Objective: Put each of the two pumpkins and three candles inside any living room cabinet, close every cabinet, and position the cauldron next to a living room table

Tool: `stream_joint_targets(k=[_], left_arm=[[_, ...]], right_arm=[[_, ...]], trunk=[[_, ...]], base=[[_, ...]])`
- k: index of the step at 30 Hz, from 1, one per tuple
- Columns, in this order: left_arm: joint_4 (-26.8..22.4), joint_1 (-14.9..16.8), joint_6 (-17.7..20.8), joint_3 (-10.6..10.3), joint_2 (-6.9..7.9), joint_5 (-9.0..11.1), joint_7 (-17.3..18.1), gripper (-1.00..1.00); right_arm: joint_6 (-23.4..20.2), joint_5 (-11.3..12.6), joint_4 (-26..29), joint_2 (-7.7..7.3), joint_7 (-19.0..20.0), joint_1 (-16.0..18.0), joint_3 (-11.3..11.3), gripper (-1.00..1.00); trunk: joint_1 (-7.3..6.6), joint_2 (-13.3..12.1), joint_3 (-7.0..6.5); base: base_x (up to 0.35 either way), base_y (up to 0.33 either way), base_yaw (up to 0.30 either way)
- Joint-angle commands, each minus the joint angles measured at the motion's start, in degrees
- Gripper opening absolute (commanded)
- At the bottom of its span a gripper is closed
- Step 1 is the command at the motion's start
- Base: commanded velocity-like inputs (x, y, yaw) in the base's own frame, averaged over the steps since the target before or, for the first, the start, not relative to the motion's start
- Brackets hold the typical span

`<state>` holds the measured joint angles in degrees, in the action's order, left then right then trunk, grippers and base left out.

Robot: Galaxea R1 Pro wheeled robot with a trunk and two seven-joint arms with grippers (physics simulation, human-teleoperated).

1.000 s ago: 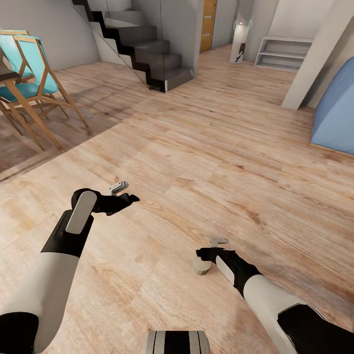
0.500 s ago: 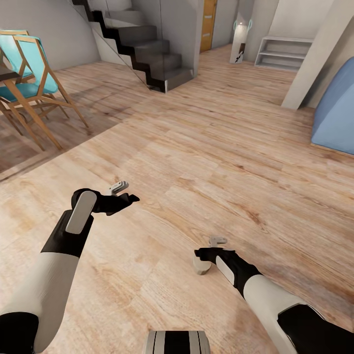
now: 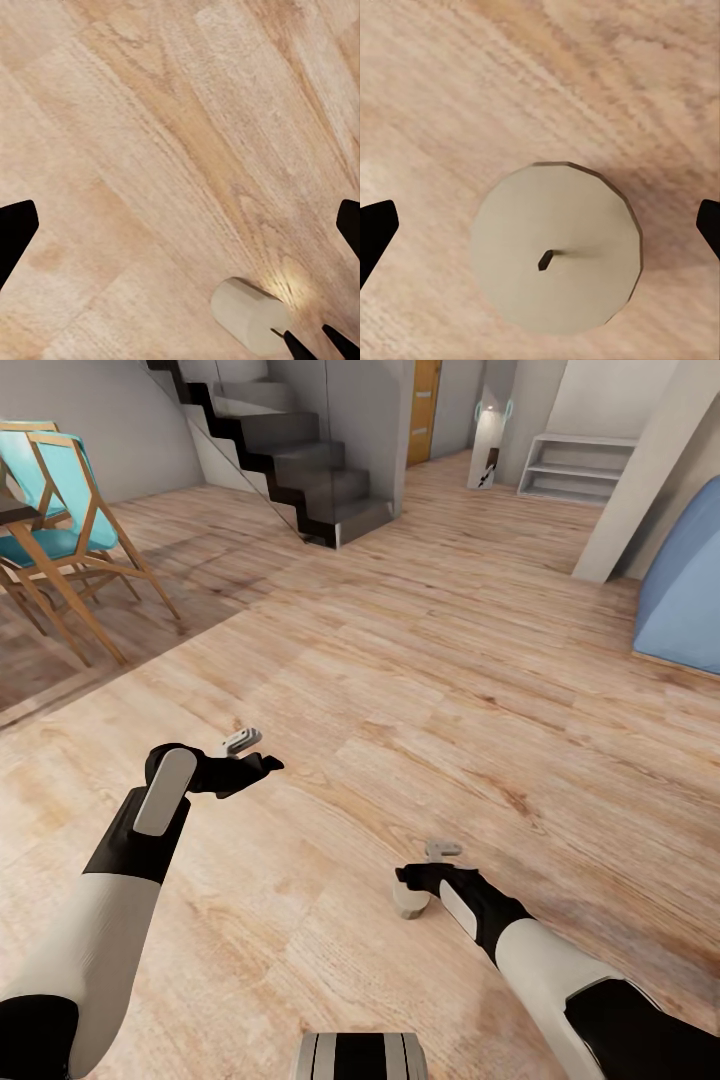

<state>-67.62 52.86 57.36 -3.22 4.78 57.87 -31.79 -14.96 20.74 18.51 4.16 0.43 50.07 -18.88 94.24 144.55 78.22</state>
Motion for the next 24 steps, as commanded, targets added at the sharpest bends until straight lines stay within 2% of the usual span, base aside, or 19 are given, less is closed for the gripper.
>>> stream_joint_targets(k=[1, 5, 11, 18, 24], left_arm=[[-0.1, 0.0, 0.0, -0.1, 0.06, 0.6, -0.6, 1.0], [-0.1, 0.0, 0.0, -0.1, 0.06, 0.6, -0.6, 1.0], [-0.1, 0.0, 0.0, -0.1, 0.06, 0.6, -0.6, 1.0], [-0.1, 0.0, 0.0, -0.1, 0.06, 0.6, -0.6, 1.0], [-0.1, 0.1, 0.0, -0.1, 0.06, 0.5, -0.6, 1.0]], right_arm=[[-0.2, 0.1, 0.1, -0.06, 0.0, 0.0, -0.2, 1.0], [-0.2, 0.1, 0.1, -0.26, 0.0, 0.0, -0.2, 1.0], [-0.2, 0.1, 0.1, -0.43, 0.0, 0.0, -0.2, 1.0], [-0.2, 0.1, 0.1, -0.5, 0.0, 0.0, -0.2, 1.0], [-0.2, 0.1, 0.0, -0.47, 0.0, 0.0, -0.2, 1.0]], trunk=[[-0.01, 0.0, 0.04], [-0.01, 0.0, 0.04], [0.14, 0.1, 1.37], [0.14, 0.1, 1.37], [0.3, 0.2, 2.7]], base=[[0.0, 0.0, 0.0], [0.0, 0.0, 0.0], [0.0, 0.0, 0.0], [0.0, 0.0, 0.0], [0.0, 0.0, 0.0]])
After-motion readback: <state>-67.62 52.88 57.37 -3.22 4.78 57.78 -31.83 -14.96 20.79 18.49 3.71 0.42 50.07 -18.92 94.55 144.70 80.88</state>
